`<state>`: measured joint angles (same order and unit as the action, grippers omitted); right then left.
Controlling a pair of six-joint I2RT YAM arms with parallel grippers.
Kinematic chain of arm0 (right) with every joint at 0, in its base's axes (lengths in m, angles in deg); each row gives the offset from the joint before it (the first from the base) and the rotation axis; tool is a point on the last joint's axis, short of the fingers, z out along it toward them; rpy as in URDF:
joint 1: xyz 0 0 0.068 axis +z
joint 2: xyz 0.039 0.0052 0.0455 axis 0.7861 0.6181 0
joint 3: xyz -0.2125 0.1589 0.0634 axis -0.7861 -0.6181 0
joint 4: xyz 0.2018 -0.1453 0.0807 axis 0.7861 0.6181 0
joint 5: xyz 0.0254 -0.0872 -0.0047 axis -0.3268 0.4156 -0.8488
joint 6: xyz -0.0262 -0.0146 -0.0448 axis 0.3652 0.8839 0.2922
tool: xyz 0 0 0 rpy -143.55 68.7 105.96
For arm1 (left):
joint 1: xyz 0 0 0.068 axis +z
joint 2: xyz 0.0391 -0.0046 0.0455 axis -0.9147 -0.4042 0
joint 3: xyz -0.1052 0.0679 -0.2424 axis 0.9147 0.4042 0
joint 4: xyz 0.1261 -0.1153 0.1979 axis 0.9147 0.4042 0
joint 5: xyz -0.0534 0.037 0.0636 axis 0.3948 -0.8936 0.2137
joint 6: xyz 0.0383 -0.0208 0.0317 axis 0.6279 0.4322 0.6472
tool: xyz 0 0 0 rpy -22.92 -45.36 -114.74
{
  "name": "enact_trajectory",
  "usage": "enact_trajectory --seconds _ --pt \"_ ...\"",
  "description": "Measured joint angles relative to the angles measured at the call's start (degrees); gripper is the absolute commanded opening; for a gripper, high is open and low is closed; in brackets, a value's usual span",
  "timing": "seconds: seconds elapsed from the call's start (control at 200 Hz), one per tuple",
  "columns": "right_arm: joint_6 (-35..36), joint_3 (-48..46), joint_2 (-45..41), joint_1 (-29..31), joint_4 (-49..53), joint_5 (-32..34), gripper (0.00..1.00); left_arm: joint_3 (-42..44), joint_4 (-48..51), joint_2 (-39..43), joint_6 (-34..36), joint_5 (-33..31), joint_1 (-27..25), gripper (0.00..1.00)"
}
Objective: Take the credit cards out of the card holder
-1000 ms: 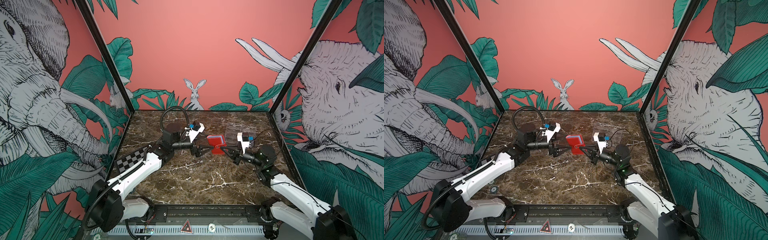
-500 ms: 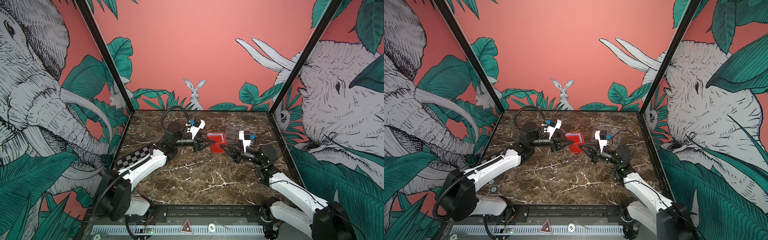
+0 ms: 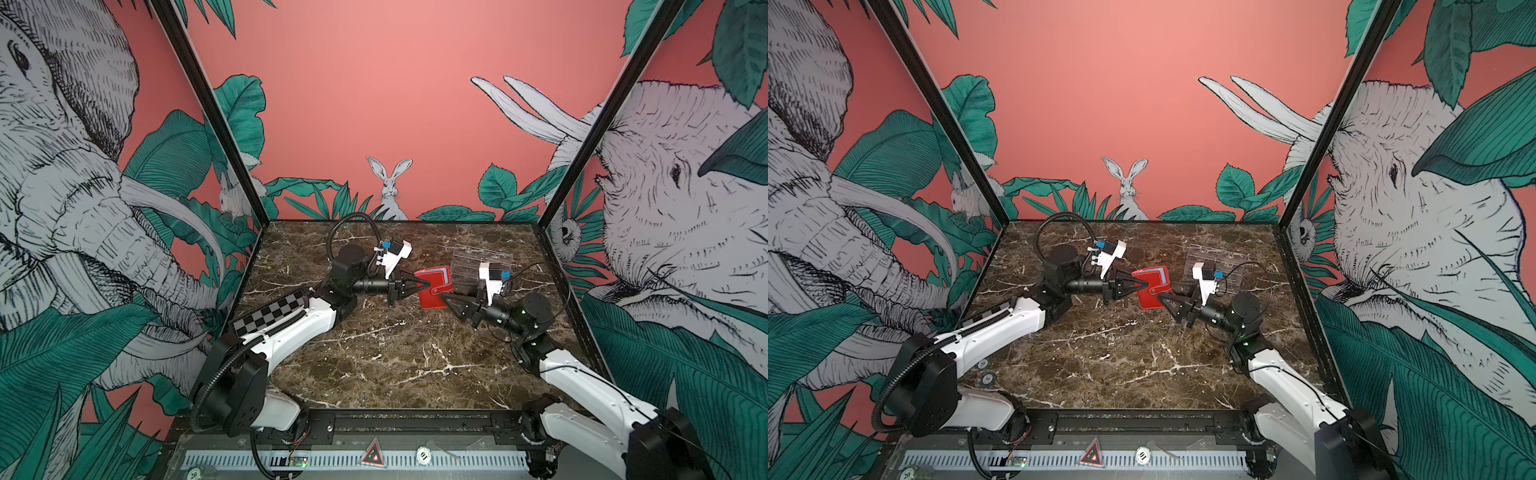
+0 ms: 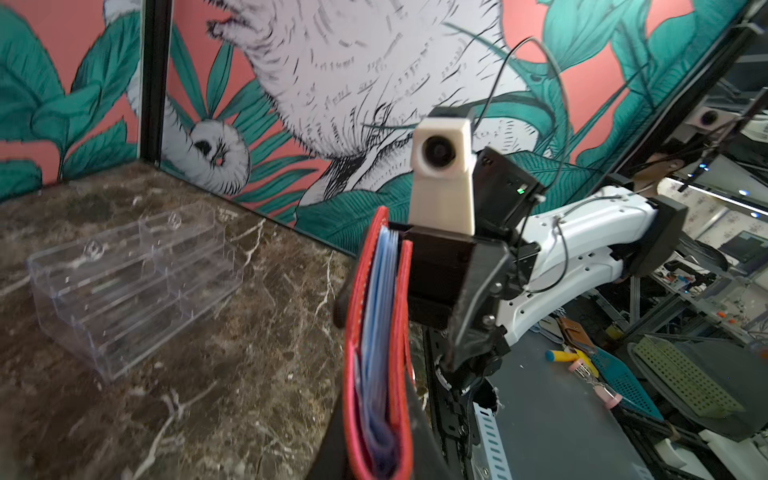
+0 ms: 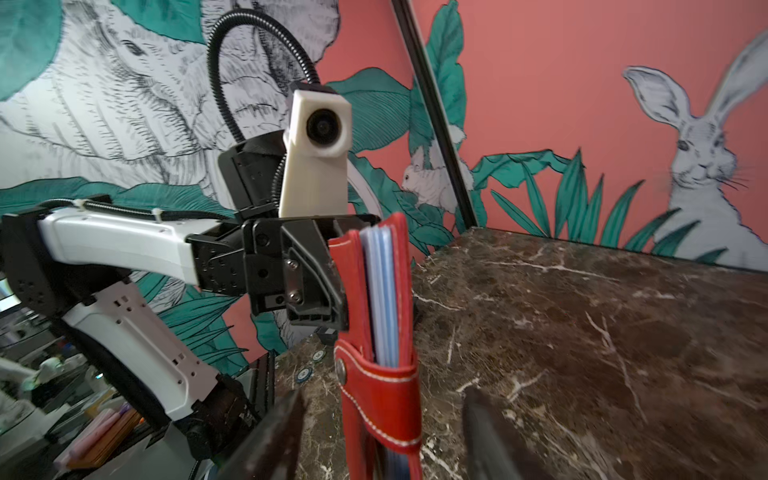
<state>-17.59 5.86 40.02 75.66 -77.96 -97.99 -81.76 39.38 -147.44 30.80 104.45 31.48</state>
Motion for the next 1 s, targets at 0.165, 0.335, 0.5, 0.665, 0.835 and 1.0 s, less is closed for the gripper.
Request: enact_trajectory --seconds 0.165,0.335,0.5,0.665,0.835,1.0 --pt "-1.4 1.2 -11.2 0.0 20.8 13.3 0.93 0.4 9.3 -3.4 -2.8 -3.3 0.0 0.0" --pt "-3.3 5.9 -13.0 0.0 42.7 22.6 0.9 4.5 11.9 -11.0 -9.9 -5.2 0.0 0.0" --pt "-6.3 10.0 -6.8 0.1 56.6 25.6 0.83 7.6 12.0 -17.7 -16.3 -6.7 -1.0 0.0" --pt "-7.8 14.0 1.2 3.4 65.2 28.8 0.82 7.5 11.3 -20.7 -19.8 -7.1 -3.2 0.0" --pt "-9.7 18.1 8.6 10.0 67.8 31.6 0.78 7.3 10.5 -23.3 -21.6 -7.1 -3.9 0.0" --pt "-11.9 20.4 15.4 16.1 67.4 33.9 0.73 7.3 10.0 -24.5 -22.6 -7.0 -4.1 0.0"
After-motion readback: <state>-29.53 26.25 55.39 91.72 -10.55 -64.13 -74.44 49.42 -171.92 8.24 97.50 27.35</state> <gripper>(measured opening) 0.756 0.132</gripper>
